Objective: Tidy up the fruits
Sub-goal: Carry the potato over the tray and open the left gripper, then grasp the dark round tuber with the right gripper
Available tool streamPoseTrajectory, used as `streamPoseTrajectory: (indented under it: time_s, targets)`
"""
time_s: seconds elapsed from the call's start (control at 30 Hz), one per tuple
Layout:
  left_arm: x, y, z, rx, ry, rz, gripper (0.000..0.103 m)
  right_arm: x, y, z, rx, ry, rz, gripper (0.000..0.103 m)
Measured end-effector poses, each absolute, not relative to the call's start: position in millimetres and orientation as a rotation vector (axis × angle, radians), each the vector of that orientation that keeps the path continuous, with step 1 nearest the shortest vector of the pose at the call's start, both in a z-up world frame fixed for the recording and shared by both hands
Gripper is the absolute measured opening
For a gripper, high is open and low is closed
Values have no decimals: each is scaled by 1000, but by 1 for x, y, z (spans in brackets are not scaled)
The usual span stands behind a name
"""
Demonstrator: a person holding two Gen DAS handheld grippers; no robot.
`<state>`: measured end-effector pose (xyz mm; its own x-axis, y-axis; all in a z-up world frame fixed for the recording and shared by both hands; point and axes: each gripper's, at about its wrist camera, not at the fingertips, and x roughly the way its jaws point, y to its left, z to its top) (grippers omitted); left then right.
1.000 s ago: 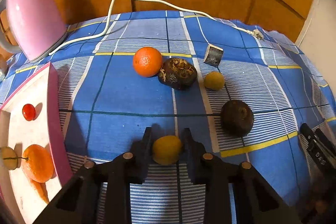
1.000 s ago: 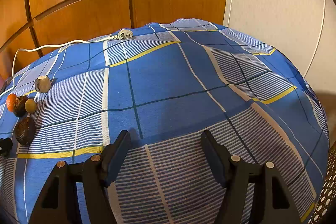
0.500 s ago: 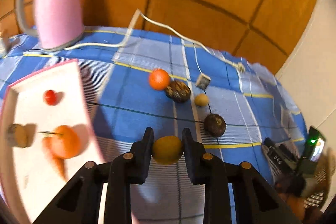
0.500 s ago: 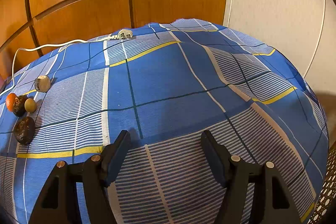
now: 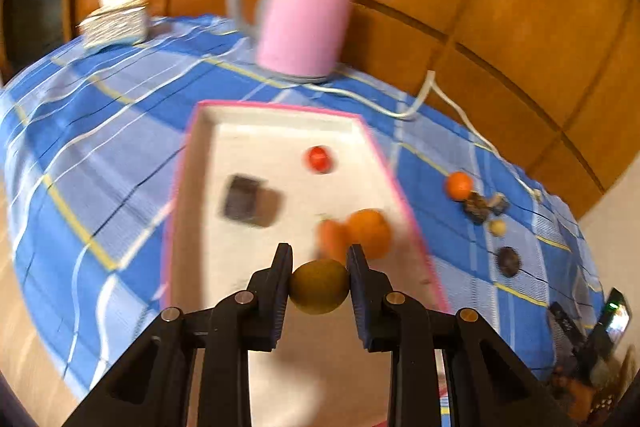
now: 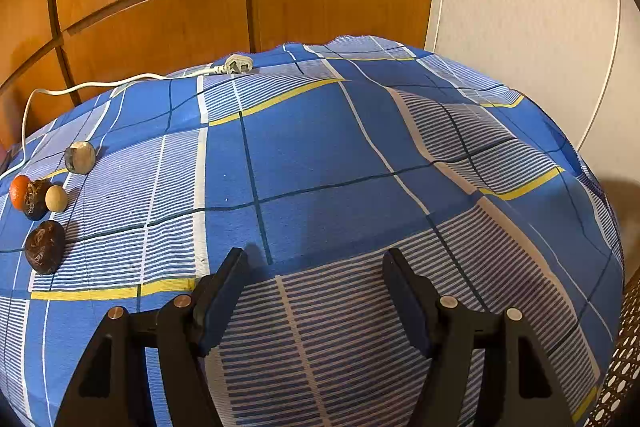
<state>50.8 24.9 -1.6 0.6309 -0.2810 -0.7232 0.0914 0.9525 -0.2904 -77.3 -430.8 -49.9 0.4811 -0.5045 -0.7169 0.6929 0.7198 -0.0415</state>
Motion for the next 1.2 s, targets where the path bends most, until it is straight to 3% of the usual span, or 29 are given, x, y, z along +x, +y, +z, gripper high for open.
streamPoseTrajectory:
  time_s: [0.2, 0.63, 1.0, 1.1, 1.2]
  targets:
    - [50, 44, -17, -268, 890, -153, 30, -77, -430, -50, 262, 780, -743, 71]
    - [29, 38, -29, -195, 886, -87, 58, -75, -430, -50, 251, 791, -746, 71]
    - [17, 35, -30, -198, 878, -95, 63, -73, -429, -48, 244, 815, -748, 71]
    - [15, 38, -28, -200, 854, -71, 73, -69, -429, -45, 244, 844, -737, 71]
    - [14, 41, -26, -213, 850, -74, 73, -60, -421, -40, 258, 870, -632, 71]
